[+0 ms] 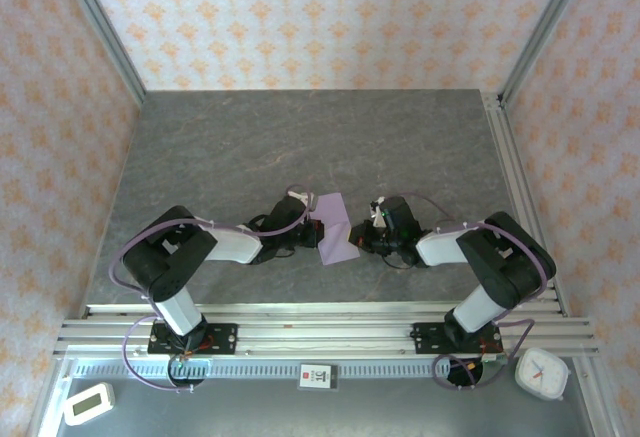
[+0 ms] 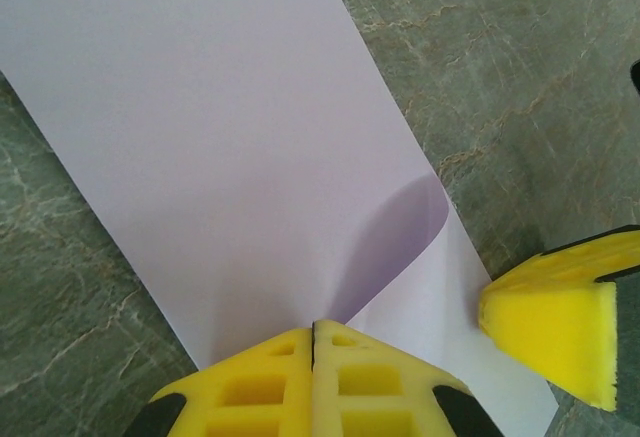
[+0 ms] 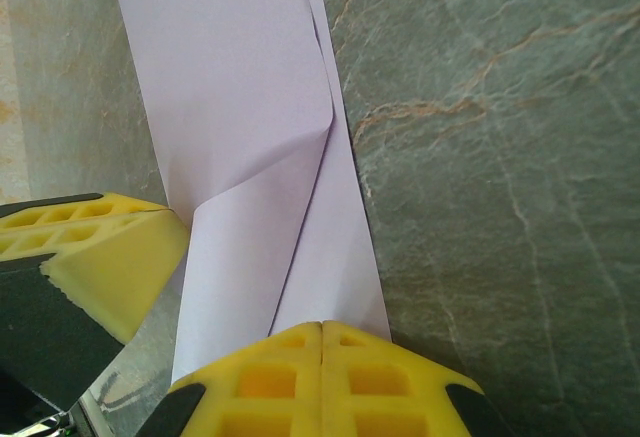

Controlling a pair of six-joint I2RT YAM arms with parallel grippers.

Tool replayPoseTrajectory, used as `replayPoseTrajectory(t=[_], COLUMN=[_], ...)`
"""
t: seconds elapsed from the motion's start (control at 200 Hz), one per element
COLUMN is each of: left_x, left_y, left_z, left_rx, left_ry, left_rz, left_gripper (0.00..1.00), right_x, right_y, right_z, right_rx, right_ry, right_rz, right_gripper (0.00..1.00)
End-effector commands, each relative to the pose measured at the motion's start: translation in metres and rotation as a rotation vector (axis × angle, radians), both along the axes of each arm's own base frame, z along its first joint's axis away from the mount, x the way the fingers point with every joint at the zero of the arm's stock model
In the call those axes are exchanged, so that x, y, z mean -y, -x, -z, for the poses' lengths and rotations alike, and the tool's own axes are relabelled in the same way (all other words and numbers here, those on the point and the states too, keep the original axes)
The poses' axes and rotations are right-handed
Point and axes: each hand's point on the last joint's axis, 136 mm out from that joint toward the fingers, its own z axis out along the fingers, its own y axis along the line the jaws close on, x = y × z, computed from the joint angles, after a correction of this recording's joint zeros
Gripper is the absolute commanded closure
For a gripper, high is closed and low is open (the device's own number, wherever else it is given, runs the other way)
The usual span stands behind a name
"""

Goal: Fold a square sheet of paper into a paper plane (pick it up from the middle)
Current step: Fold the triangle a second time at the center of the table.

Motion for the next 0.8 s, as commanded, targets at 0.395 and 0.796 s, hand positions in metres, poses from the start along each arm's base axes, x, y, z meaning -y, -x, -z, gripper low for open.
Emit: replayPoseTrajectory(t=[0.395,0.796], left_x=[0.003,-0.002], left_y=[-0.005,0.002], left_z=[0.012,0.026], left_rx=[-0.002,-0.028], left_ry=[-0.030,-0.057], left_rz=[0.014,0.013], left_gripper=[1.00,1.00], right_x=[-0.001,-0.006], right_y=[0.010,-0.019], right_z=[0.016,-0.046], right_rx=[-0.038,0.104], right_ry=[0.028,0.038], right_rz=[-0.021,-0.002], right_gripper=[1.00,1.00])
